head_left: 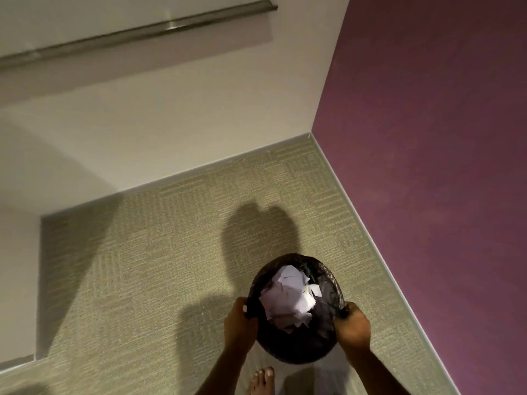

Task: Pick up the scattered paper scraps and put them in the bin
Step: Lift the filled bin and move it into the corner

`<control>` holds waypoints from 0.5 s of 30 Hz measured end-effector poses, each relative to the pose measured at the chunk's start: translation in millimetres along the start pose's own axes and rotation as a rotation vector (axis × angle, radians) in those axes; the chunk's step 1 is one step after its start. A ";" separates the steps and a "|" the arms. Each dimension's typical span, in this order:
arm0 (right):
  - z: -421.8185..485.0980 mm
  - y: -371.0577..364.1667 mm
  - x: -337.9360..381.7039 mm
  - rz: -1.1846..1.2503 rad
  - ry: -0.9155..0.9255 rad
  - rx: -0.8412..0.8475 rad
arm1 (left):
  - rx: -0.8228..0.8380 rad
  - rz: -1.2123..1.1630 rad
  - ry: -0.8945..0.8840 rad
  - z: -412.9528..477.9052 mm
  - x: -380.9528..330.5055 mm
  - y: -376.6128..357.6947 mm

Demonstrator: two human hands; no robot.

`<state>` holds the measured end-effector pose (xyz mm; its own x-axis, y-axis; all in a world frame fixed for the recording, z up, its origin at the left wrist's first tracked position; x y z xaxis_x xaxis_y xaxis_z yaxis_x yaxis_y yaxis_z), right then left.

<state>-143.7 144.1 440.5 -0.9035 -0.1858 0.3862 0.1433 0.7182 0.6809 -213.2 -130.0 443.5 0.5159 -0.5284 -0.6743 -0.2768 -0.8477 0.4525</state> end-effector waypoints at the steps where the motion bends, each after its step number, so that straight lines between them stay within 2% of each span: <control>1: -1.6 6.7 10.0 0.004 -0.012 0.003 | -0.002 -0.002 -0.008 -0.5 -10.3 4.6; 7: 12.4 39.0 70.8 0.042 -0.013 -0.037 | -0.006 -0.067 -0.058 20.8 -74.7 20.9; 15: 87.5 73.7 165.8 0.130 0.022 -0.045 | 0.019 -0.138 -0.094 110.8 -173.1 11.7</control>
<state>-318.3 224.8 500.3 -0.8671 -0.1082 0.4863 0.2769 0.7068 0.6510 -395.6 -53.6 500.9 0.4725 -0.4085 -0.7810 -0.2245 -0.9127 0.3416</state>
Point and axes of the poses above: each hand's wrist, its own z-axis towards the middle knuckle, its own y-axis out of the back of the hand, x = y × z, the point moved 2 cm from there along z, towards the middle knuckle, and after that the axes turned 8 degrees about -y, right-handed, at the moved point
